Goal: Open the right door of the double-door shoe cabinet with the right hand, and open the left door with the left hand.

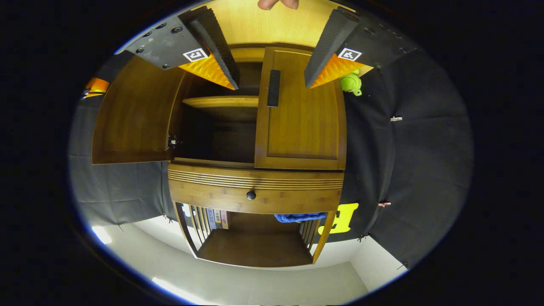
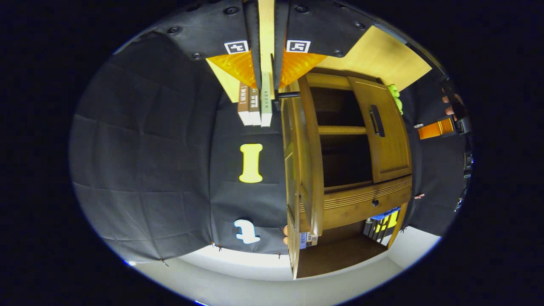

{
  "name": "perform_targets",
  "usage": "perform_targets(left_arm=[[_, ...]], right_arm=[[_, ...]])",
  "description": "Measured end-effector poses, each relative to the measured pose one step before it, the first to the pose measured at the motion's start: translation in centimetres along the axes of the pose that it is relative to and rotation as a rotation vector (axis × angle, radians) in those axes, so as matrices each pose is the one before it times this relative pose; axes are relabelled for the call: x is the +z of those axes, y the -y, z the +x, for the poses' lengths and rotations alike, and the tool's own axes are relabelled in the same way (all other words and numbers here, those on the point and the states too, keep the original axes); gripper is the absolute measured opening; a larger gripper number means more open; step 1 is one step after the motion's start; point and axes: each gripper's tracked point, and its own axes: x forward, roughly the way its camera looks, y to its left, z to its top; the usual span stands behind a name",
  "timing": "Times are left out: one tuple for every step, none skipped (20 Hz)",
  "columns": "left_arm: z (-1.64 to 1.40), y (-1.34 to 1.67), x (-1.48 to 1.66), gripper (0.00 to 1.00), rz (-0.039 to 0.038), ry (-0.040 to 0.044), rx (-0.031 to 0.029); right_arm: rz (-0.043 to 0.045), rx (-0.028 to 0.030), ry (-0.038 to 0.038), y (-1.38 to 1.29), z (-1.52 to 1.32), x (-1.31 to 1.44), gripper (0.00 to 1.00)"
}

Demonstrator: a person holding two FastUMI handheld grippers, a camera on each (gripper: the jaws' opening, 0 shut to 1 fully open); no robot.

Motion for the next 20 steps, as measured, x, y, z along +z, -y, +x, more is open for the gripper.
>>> perform_targets(left_arm=[[0.558, 0.168, -0.212, 0.93, 0.00742, 0.00350, -0.01059], [0.719, 0.145, -0.154, 0.95, 0.00168, -0.00058, -0.00728], [0.606, 0.177, -0.361, 0.95, -0.00507, -0.00294, -0.00734], [0.786, 0.074, -0.192, 0.93, -0.00681, 0.00034, -0.00428], [0.825, 0.060, -0.061, 0.93, -0.00239, 0.00536, -0.00558], [1.047, 0.114, -0.114, 0.95, 0.00252, 0.00278, -0.00371], [1.104, -0.047, -0.413, 0.95, 0.00315, -0.00260, -0.00488], [1.315, 0.076, -0.468, 0.93, -0.00076, -0.00852, -0.00902], [1.046, -0.099, -0.548, 0.95, -0.00346, -0.00542, 0.00110], [1.238, -0.219, -0.371, 0.95, 0.00011, -0.00329, 0.00190], [1.369, -0.162, -0.551, 0.93, 0.00540, -0.00094, 0.00370], [1.433, -0.412, -0.496, 0.93, 0.01081, -0.00408, 0.00806], [1.298, -0.362, -0.605, 0.93, 0.00911, -0.00613, 0.00678], [1.171, -0.351, -0.618, 0.93, 0.00494, -0.00755, 0.00511], [0.777, -0.289, -0.723, 0.95, 0.00353, -0.00729, 0.00631], [0.917, -0.164, -0.358, 0.89, 0.00583, -0.00376, 0.00225], [0.973, -0.227, -0.559, 0.87, 0.00650, -0.00823, 0.00349], [0.911, -0.356, -0.575, 0.84, 0.00448, -0.01370, 0.01193], [0.659, -0.236, -0.727, 0.82, -0.00037, -0.01402, 0.00672], [0.777, -0.227, -0.660, 0.79, -0.00099, -0.01369, 0.00460]], right_arm=[[0.01029, -0.01852, 0.01424, 0.339, -0.589, 0.598, 0.25], [0.01484, -0.01734, 0.01325, 0.214, -0.546, 0.791, 0.37], [0.00679, -0.01602, 0.00821, 0.281, -0.788, 0.640, 0.49], [0.00355, -0.01145, 0.01665, 0.133, -0.399, 0.666, 0.61], [0.01570, 0.00491, 0.01913, -0.575, -1.393, 0.638, 0.73], [0.01747, 0.01791, 0.02646, -0.671, 0.001, 0.615, 0.85], [0.00466, 0.01543, 0.02523, -0.722, -0.729, 0.568, 0.98], [-0.01295, 0.00087, 0.01837, -0.374, -0.378, 0.287, 0.98], [-0.00192, 0.00246, -0.00288, -0.186, -0.343, -0.347, 0.98], [0.01998, 0.02069, -0.01928, -0.994, -0.406, -0.413, 0.98], [0.02296, 0.01107, -0.02180, -1.011, -0.436, -0.350, 0.98], [0.00897, 0.00617, -0.00891, -0.612, -0.462, -0.056, 0.98], [-0.00896, 0.00844, -0.00325, -0.461, -0.173, 0.095, 1.00], [-0.02190, 0.00873, 0.00312, -0.298, -0.460, 0.216, 0.98], [-0.02409, 0.00683, 0.00056, -0.276, -0.307, 0.166, 0.98], [-0.01675, 0.00327, 0.00139, -0.182, -0.246, 0.073, 0.98], [-0.00696, 0.00090, -0.00247, -0.164, -0.021, -0.009, 0.98], [-0.00105, 0.00309, -0.00114, -0.224, -0.139, 0.042, 0.92], [-0.00350, -0.00362, -0.00063, -0.148, -0.048, 0.046, 0.98], [-0.00429, -0.00323, -0.00245, -0.023, -0.005, -0.058, 0.98]])
